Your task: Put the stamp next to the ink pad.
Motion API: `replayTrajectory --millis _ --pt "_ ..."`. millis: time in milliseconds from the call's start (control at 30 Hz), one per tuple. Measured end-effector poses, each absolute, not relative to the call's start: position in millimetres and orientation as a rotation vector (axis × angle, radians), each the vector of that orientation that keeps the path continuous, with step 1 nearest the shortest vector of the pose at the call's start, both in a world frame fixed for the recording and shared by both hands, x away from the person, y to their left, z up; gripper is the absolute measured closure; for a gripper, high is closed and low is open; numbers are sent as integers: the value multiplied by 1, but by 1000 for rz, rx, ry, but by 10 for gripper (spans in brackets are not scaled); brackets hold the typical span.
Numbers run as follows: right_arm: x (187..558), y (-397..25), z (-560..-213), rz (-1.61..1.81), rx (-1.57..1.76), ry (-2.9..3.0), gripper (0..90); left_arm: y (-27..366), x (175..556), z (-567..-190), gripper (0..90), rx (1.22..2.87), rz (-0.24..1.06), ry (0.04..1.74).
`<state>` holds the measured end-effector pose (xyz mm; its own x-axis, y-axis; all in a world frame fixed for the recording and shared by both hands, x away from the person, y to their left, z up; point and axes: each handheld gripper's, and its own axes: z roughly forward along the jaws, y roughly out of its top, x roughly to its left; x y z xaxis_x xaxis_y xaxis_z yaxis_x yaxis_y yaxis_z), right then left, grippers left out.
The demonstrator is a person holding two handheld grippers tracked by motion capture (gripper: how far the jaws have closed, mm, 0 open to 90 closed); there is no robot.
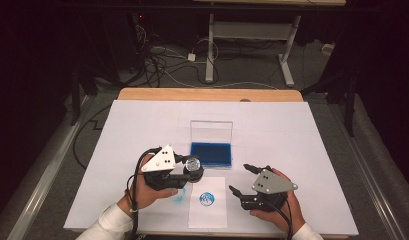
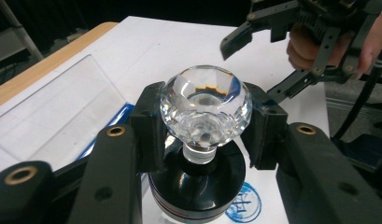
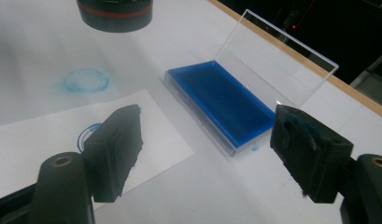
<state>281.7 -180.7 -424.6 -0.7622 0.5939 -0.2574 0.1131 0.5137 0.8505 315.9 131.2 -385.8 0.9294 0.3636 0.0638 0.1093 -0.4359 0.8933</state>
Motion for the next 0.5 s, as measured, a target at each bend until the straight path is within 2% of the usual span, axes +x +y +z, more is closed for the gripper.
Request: replayTrajectory --millis 500 --pt "279 -204 -421 1181 635 2166 253 151 327 -381 538 2021 410 408"
